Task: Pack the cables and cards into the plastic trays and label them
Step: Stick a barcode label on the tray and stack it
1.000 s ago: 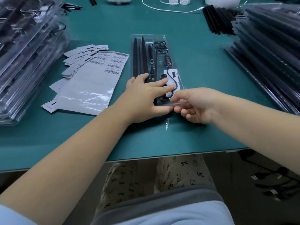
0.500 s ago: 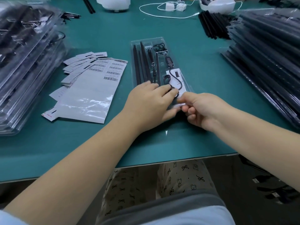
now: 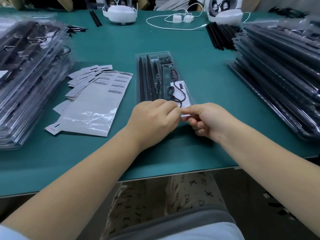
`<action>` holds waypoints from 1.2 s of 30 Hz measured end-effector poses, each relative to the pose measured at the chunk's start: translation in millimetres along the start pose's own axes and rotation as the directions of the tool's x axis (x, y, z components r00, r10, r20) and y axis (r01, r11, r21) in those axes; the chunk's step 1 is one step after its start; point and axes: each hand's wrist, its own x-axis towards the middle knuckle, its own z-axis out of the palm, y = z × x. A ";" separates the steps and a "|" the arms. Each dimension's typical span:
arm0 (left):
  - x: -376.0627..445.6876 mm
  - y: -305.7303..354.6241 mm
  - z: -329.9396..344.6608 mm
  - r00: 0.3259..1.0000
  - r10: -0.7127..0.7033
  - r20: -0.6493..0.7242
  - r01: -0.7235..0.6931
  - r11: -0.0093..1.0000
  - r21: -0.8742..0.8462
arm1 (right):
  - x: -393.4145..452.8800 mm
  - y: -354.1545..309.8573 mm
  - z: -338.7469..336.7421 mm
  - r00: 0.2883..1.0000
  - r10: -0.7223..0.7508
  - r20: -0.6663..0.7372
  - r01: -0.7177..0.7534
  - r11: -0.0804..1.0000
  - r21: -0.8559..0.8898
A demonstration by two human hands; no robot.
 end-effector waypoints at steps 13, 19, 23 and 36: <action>11.1 12.2 2.9 0.999 -0.030 0.034 0.026 0.995 0.097 | 4.3 -1.5 -7.7 0.998 -0.069 0.008 0.070 0.992 -0.108; 15.7 6.6 -11.0 0.943 -0.306 -0.133 0.288 0.947 -0.142 | 10.0 -4.3 -12.9 0.970 -0.231 0.073 0.234 0.972 -0.032; 24.7 -16.7 -36.7 0.705 -0.594 -0.387 0.494 0.803 -0.334 | 16.4 -9.1 -23.0 0.953 -0.286 -0.099 0.290 0.957 0.027; -4.7 -86.6 -44.0 -0.018 -0.827 0.562 0.443 -0.511 -0.736 | 57.6 -50.6 -94.0 0.830 -0.371 -0.417 0.214 0.902 -0.376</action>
